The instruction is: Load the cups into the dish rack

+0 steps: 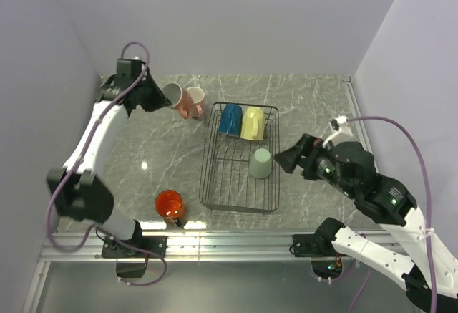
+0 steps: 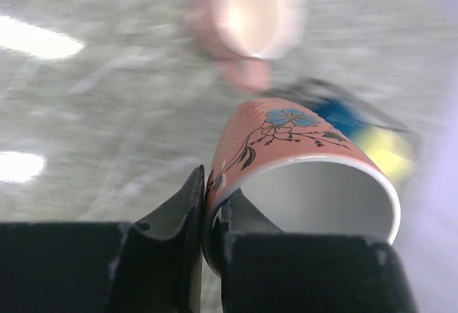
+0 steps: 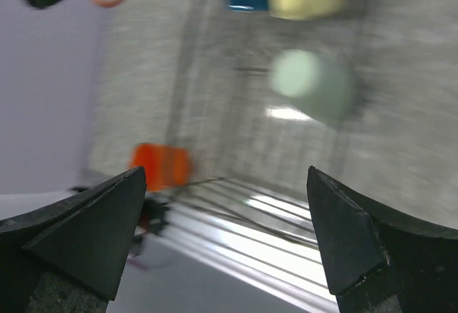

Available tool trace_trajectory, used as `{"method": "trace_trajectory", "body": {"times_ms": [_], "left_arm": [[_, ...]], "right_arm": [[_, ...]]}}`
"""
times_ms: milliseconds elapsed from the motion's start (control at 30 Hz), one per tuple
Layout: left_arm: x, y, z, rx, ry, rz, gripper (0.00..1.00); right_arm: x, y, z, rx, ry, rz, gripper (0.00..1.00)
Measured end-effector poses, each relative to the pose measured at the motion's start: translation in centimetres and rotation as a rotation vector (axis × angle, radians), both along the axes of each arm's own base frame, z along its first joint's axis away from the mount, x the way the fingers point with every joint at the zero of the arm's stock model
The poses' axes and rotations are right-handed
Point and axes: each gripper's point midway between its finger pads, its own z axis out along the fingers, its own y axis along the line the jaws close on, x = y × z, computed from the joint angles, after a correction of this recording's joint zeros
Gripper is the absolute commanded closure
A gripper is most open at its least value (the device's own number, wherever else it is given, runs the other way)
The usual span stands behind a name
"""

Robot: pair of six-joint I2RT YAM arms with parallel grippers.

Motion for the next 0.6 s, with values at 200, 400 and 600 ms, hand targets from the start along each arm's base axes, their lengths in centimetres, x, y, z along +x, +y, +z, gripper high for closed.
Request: {"method": "trace_trajectory", "body": {"times_ms": [200, 400, 600], "left_arm": [[-4.9, -3.6, 9.8, -0.294, -0.269, -0.097, 1.0], [-9.6, -6.2, 12.6, -0.547, -0.36, -0.194, 1.0], [-12.8, -7.1, 14.3, -0.726, -0.42, -0.233, 1.0]], "right_arm": [[0.9, 8.6, 5.9, 0.25, -0.071, 0.288, 0.03], [1.9, 16.0, 12.2, 0.625, -0.096, 0.523, 0.07], [2.8, 19.1, 11.6, 0.799, 0.021, 0.587, 0.07]]}}
